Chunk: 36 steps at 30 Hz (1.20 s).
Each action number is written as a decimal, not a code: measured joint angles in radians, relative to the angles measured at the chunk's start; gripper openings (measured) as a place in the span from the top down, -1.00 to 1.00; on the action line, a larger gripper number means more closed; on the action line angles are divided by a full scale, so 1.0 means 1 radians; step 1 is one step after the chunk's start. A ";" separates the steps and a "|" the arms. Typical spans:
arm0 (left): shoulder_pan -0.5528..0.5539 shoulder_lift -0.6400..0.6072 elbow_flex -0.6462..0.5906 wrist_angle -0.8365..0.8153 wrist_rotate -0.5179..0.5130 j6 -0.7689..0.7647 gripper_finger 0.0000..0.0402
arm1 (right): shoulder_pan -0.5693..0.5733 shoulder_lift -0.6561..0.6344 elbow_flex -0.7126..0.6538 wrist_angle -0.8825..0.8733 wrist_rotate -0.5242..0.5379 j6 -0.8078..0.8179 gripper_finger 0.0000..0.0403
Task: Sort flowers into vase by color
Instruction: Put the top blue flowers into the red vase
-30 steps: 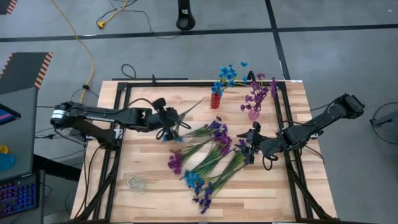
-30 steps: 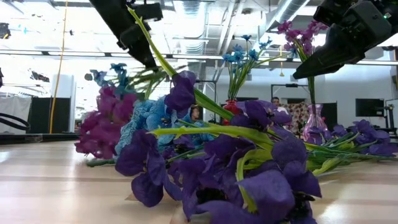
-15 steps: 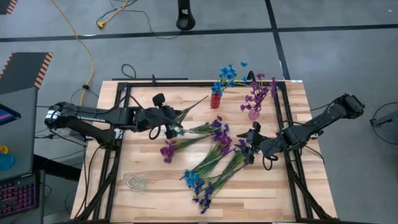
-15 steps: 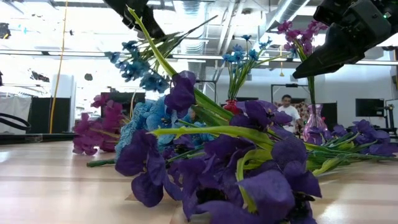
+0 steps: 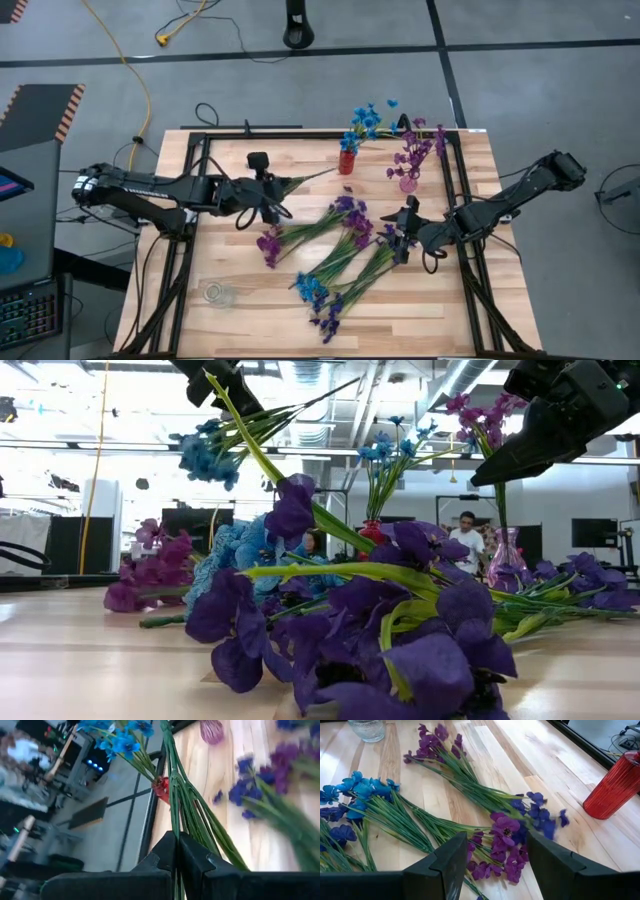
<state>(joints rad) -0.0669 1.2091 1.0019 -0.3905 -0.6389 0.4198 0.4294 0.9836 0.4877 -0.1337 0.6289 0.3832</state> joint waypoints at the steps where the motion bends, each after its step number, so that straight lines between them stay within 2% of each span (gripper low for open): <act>1: 0.000 0.000 0.000 -0.011 0.001 0.033 1.00 | 0.000 0.000 0.000 0.000 0.000 0.000 -0.14; 9: 0.021 0.004 -0.006 -0.184 0.017 0.288 0.99 | 0.000 0.000 0.000 0.000 0.000 0.000 -0.14; 15: 0.088 0.008 -0.055 -0.240 0.155 0.405 0.99 | 0.000 0.000 0.000 0.000 0.000 0.000 -0.14; 19: 0.148 0.022 -0.096 -0.276 0.179 0.474 0.99 | 0.000 0.000 0.000 0.001 0.000 0.001 -0.14; 29: 0.324 0.045 -0.213 -0.237 0.278 0.665 0.99 | 0.000 0.000 0.000 0.010 0.000 0.002 -0.14; 36: 0.356 0.077 -0.253 -0.161 0.267 0.653 0.99 | 0.000 0.000 0.000 0.017 0.000 0.002 -0.14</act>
<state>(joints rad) 0.2890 1.2859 0.7487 -0.5513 -0.3721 1.0725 0.4296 0.9833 0.4877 -0.1172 0.6289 0.3847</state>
